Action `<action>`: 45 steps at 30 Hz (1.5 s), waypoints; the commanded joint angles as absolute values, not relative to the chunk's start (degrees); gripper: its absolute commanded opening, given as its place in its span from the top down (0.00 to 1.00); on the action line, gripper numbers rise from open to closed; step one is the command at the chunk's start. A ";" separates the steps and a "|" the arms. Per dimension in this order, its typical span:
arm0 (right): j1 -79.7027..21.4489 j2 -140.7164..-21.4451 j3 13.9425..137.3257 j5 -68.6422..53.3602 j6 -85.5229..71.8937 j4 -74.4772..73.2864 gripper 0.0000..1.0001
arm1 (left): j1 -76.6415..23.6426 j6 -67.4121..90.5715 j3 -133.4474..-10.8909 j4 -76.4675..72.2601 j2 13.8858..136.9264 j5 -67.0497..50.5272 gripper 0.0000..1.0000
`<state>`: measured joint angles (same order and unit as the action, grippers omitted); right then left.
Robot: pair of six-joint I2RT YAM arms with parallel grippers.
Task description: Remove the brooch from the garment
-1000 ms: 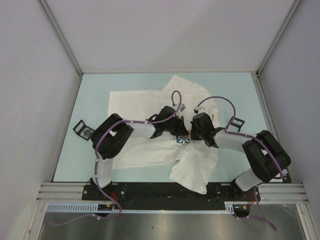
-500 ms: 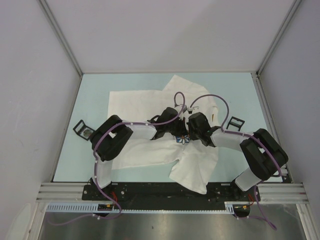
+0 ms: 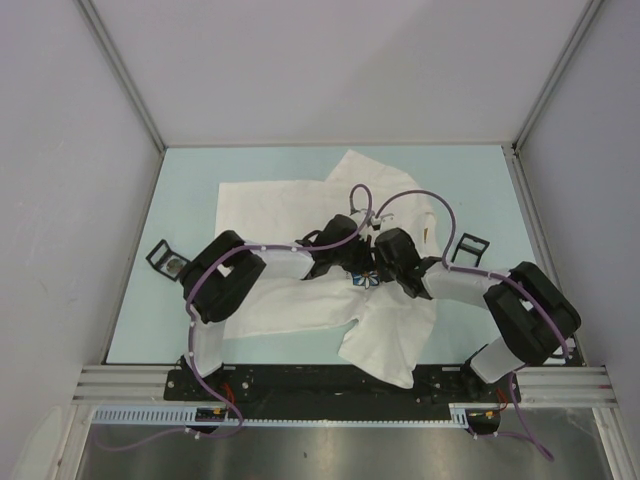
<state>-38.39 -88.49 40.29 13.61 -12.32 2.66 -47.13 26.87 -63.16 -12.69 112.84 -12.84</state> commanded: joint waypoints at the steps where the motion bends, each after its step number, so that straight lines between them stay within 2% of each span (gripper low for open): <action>1: -40.25 -83.76 38.33 12.56 -12.57 10.63 0.99 | -49.22 25.22 -64.95 -11.16 111.45 -13.89 1.00; 7: -39.99 -80.43 38.14 23.88 -19.50 3.62 0.97 | -49.22 25.14 -64.69 -10.55 110.92 -12.05 1.00; 11: -39.99 -77.35 37.00 26.71 -25.21 -1.91 0.94 | -49.22 24.61 -66.27 -6.78 110.57 -10.29 1.00; 14: -39.82 -74.63 35.42 25.84 -28.82 -2.37 0.92 | -49.57 23.56 -68.20 -2.21 110.65 -9.06 1.00; 21: -39.73 -68.47 32.43 22.94 -30.41 -1.41 0.90 | -52.73 17.50 -76.37 15.36 111.53 3.22 1.00; 29: -37.97 -58.64 27.26 20.13 -30.76 -3.16 0.89 | -55.99 13.45 -86.92 30.30 116.01 12.03 1.00; 38: -36.56 -48.08 25.75 11.61 -29.53 -10.63 0.82 | -55.64 13.80 -82.45 32.96 109.35 15.74 1.00; 40: -36.56 -47.55 25.75 7.40 -29.44 -11.42 0.77 | -55.02 14.32 -80.43 32.52 105.76 15.03 1.00; 44: -36.30 -46.85 25.84 -8.33 -27.86 -10.11 0.73 | -52.83 16.26 -73.50 26.40 96.09 6.79 1.00; 45: -36.21 -46.32 25.84 -12.26 -28.12 -10.28 0.72 | -52.39 16.61 -71.56 24.63 93.72 1.63 1.00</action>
